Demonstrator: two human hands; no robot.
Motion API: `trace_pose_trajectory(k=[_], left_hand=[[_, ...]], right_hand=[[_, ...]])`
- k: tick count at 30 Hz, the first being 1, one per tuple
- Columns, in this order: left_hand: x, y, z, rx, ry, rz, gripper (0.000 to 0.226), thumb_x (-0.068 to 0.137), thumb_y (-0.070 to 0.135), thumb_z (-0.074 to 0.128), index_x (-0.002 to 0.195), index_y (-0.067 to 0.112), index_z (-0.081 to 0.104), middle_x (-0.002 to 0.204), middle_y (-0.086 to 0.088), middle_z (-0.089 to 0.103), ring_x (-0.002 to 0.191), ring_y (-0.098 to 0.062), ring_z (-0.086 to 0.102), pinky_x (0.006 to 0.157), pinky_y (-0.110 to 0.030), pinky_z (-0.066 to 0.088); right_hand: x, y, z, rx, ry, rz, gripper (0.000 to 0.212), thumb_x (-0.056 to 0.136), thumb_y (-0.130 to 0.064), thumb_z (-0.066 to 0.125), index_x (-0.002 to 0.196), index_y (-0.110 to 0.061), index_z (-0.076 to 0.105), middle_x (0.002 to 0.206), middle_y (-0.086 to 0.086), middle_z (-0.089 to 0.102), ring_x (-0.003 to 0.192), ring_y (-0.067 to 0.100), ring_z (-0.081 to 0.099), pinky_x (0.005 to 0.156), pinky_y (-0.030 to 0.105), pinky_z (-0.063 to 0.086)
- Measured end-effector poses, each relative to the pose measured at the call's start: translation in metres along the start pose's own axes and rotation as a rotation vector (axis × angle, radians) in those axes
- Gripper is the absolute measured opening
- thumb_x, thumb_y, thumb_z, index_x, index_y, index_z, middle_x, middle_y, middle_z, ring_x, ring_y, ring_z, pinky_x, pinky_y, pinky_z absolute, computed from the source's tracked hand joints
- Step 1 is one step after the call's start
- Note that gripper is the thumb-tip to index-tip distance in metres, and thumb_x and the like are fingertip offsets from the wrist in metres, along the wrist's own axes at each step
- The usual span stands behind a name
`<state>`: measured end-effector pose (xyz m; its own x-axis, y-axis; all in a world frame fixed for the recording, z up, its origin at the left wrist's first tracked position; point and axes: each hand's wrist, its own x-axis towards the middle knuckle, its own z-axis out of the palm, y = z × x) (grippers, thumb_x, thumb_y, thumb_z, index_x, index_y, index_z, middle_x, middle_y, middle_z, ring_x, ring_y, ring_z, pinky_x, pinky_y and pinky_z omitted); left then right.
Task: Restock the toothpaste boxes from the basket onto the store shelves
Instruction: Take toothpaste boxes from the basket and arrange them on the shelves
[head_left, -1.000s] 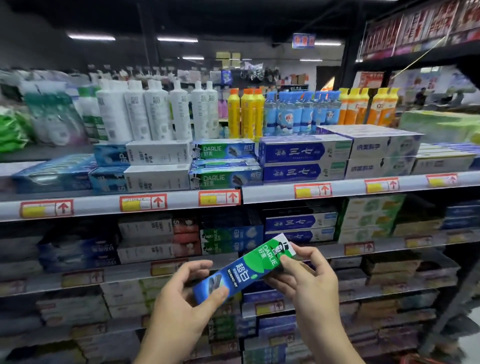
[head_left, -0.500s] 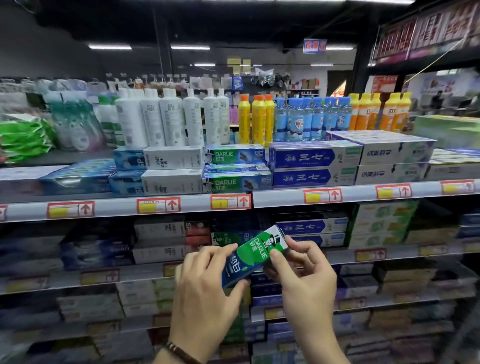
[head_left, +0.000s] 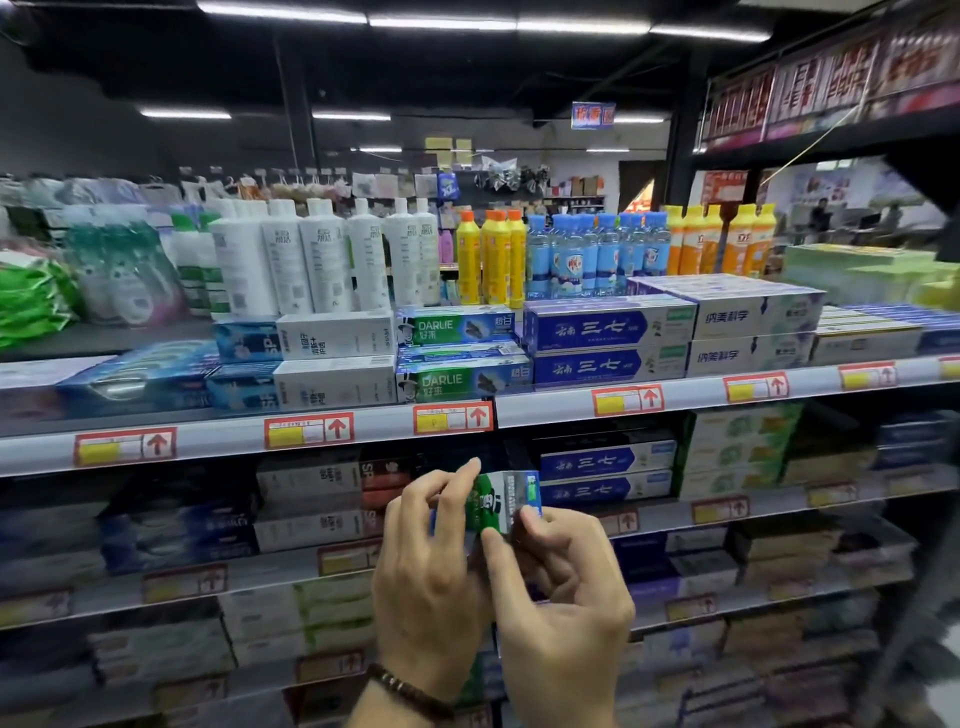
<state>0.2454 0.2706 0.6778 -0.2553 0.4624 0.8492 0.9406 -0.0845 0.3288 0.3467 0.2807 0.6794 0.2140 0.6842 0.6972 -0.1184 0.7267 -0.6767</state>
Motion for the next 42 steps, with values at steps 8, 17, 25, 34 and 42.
trace_pose_trajectory(k=[8,17,25,34,42], left_hand=[[0.007,-0.013,-0.013,-0.171,0.014,-0.011,0.056,0.090,0.002,0.070,0.143,0.015,0.057,0.136,0.002,0.055,0.119,-0.021,0.061,0.090,-0.043,0.060],[0.023,-0.024,-0.034,-0.339,0.061,-0.286,0.057,0.074,0.024,0.093,0.122,0.025,0.063,0.110,0.022,0.060,0.100,0.004,0.062,0.090,-0.006,0.046],[0.024,-0.044,-0.045,-0.478,0.039,-0.446,0.039,0.072,0.042,0.090,0.106,0.039,0.070,0.100,0.016,0.076,0.094,0.003,0.072,0.084,-0.021,0.055],[0.023,-0.055,-0.059,-0.591,-0.037,-0.406,0.048,0.074,0.027,0.089,0.118,0.015,0.074,0.102,0.008,0.079,0.099,0.004,0.072,0.083,-0.004,0.050],[0.023,-0.068,-0.060,-0.900,0.057,-0.415,0.109,0.067,-0.014,0.086,0.152,0.023,0.028,0.131,0.024,0.066,0.115,-0.016,0.073,0.098,-0.032,0.058]], right_hand=[[-0.004,-0.012,0.003,-0.114,-0.122,-0.182,0.032,0.083,-0.013,0.087,0.112,-0.024,0.079,0.116,0.003,0.070,0.105,0.027,0.073,0.079,0.034,0.064],[-0.005,-0.013,0.005,-0.041,-0.186,-0.062,0.043,0.084,-0.004,0.085,0.121,-0.021,0.070,0.113,-0.003,0.072,0.104,0.022,0.075,0.083,0.033,0.063],[0.011,0.011,0.007,-0.191,-0.210,0.245,0.035,0.091,-0.027,0.083,0.117,-0.040,0.065,0.108,-0.014,0.068,0.104,0.010,0.069,0.085,0.033,0.060],[0.018,0.018,0.030,-0.101,-0.237,0.545,0.041,0.093,-0.034,0.080,0.131,-0.035,0.065,0.115,-0.011,0.074,0.106,-0.004,0.069,0.094,0.027,0.060],[0.007,0.016,0.053,-0.001,-0.134,0.605,0.030,0.092,-0.020,0.082,0.120,-0.023,0.073,0.101,-0.010,0.081,0.095,0.008,0.076,0.089,0.036,0.064]])
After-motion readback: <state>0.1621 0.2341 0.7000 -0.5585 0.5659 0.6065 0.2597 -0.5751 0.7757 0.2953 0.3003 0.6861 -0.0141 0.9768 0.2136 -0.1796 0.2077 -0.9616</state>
